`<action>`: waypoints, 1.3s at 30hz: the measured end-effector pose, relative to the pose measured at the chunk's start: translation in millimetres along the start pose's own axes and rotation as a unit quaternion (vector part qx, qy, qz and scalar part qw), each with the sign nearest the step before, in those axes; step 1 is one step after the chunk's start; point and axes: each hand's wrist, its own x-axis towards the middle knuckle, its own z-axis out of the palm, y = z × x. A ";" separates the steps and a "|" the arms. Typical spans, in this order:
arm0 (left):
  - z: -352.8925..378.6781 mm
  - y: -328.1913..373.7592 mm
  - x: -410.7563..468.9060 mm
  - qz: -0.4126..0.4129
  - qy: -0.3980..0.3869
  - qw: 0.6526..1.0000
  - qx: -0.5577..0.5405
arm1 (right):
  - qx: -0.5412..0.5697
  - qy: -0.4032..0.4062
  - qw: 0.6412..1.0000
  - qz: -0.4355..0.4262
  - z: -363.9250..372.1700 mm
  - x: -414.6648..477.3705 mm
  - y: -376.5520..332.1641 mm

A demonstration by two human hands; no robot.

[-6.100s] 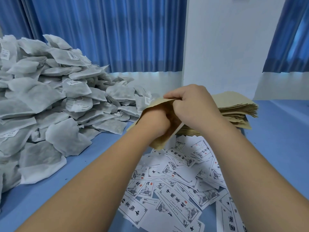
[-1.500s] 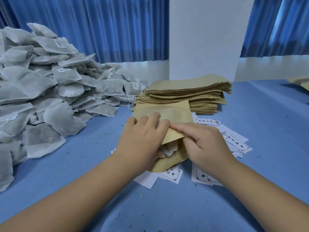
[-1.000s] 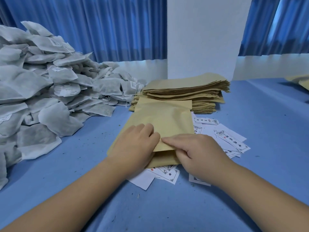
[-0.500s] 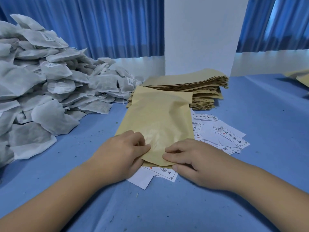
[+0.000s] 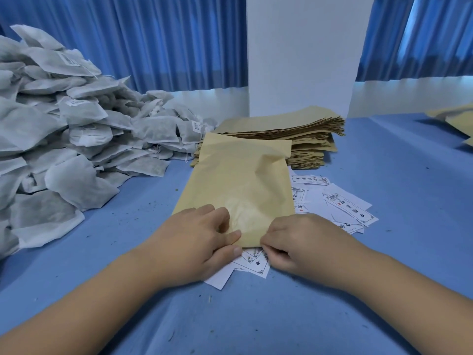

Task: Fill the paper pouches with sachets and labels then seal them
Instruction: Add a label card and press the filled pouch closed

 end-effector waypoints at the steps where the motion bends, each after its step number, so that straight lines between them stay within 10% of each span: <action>1: -1.4 1.3 3.0 -0.007 -0.013 1.000 0.004 | 0.006 0.028 1.000 0.008 0.4 0.5 -0.7; 10: -6.2 13.3 34.5 -0.055 0.025 0.996 0.071 | 0.064 0.157 0.983 0.073 -1.3 4.8 4.0; 22: 2.0 10.3 23.5 -0.096 0.202 0.975 0.018 | 0.007 0.133 0.991 0.028 -14.2 -4.9 15.8; 39: -10.3 -6.8 10.5 -0.123 0.177 0.976 -0.037 | 0.035 0.248 0.960 0.126 -12.2 -5.3 27.5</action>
